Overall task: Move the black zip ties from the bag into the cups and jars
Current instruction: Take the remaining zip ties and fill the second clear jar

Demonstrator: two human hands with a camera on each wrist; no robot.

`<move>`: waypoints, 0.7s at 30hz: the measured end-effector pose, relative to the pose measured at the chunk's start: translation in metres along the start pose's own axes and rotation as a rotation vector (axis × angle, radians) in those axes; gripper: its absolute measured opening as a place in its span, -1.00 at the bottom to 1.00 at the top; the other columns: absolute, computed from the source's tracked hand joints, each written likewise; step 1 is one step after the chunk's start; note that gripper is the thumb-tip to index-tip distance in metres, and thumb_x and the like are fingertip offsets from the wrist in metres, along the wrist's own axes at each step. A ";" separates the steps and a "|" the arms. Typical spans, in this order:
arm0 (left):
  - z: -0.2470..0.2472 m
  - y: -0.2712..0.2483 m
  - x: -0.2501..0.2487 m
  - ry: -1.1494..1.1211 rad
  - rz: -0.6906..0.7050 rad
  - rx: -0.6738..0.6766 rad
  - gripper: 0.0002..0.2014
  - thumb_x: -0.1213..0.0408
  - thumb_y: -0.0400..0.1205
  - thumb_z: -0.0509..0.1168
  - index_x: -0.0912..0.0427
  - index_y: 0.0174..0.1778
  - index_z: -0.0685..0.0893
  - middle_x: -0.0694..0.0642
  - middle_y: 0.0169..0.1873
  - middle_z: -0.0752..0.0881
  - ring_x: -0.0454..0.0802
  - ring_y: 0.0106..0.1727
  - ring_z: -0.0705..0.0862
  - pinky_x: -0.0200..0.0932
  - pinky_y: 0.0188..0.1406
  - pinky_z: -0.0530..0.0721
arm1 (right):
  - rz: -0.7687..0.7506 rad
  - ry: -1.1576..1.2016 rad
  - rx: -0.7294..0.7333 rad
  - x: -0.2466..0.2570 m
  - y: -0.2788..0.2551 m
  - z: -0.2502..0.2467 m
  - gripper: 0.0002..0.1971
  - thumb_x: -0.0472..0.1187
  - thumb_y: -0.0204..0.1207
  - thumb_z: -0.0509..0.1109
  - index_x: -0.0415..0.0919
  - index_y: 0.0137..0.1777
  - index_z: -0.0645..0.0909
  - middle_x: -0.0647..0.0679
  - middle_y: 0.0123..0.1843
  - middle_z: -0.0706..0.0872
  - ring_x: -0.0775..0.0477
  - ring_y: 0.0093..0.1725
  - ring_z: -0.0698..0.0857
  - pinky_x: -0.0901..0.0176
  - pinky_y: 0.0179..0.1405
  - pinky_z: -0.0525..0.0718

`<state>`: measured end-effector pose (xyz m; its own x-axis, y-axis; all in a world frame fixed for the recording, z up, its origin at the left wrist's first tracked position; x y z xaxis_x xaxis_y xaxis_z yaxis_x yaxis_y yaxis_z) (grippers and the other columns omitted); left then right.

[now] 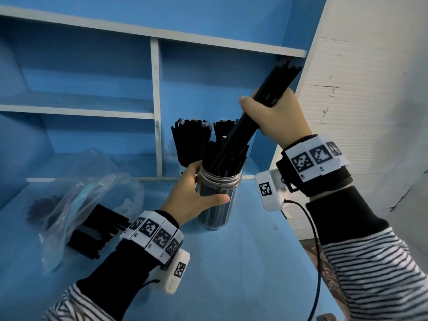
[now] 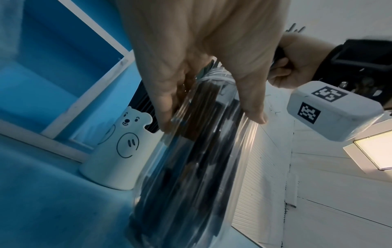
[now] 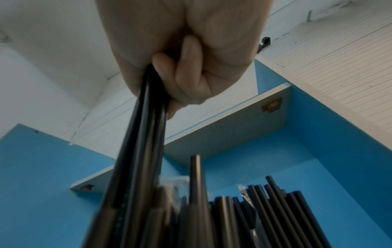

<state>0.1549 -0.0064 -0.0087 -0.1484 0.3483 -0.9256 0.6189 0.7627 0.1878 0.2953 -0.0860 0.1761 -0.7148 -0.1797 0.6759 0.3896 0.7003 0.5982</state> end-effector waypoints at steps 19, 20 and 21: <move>-0.001 -0.002 -0.003 0.036 0.058 -0.038 -0.12 0.01 0.30 0.64 -0.15 0.48 0.30 -0.25 0.22 0.52 -0.21 0.29 0.50 -0.19 0.31 0.48 | -0.150 0.076 0.074 -0.009 -0.044 0.039 -0.05 0.05 0.33 0.63 -0.04 0.60 0.12 -0.01 0.47 0.32 0.06 0.32 0.56 0.16 0.32 0.59; -0.001 -0.003 -0.004 0.038 0.062 -0.040 -0.14 0.03 0.31 0.64 -0.16 0.46 0.31 -0.24 0.22 0.52 -0.22 0.28 0.50 -0.22 0.27 0.47 | -0.207 0.074 0.061 -0.002 -0.047 0.041 -0.12 -0.03 0.37 0.62 -0.02 0.58 0.16 0.00 0.47 0.35 0.09 0.29 0.59 0.22 0.29 0.59; -0.002 -0.003 -0.004 0.038 0.064 -0.043 -0.16 0.03 0.31 0.63 -0.17 0.45 0.31 -0.24 0.21 0.53 -0.22 0.27 0.50 -0.24 0.24 0.45 | -0.247 0.065 0.065 0.003 -0.050 0.044 -0.22 -0.07 0.41 0.59 -0.01 0.55 0.24 0.03 0.47 0.40 0.12 0.30 0.60 0.24 0.29 0.59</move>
<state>0.1522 -0.0092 -0.0052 -0.1393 0.4170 -0.8981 0.5948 0.7604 0.2608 0.2483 -0.0911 0.1293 -0.7439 -0.3931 0.5404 0.1686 0.6721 0.7210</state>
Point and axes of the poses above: each hand's wrist, its own y-axis towards the middle knuckle, its own z-axis out of the palm, x = y × z, the point moved 7 cm from there along y, towards the middle knuckle
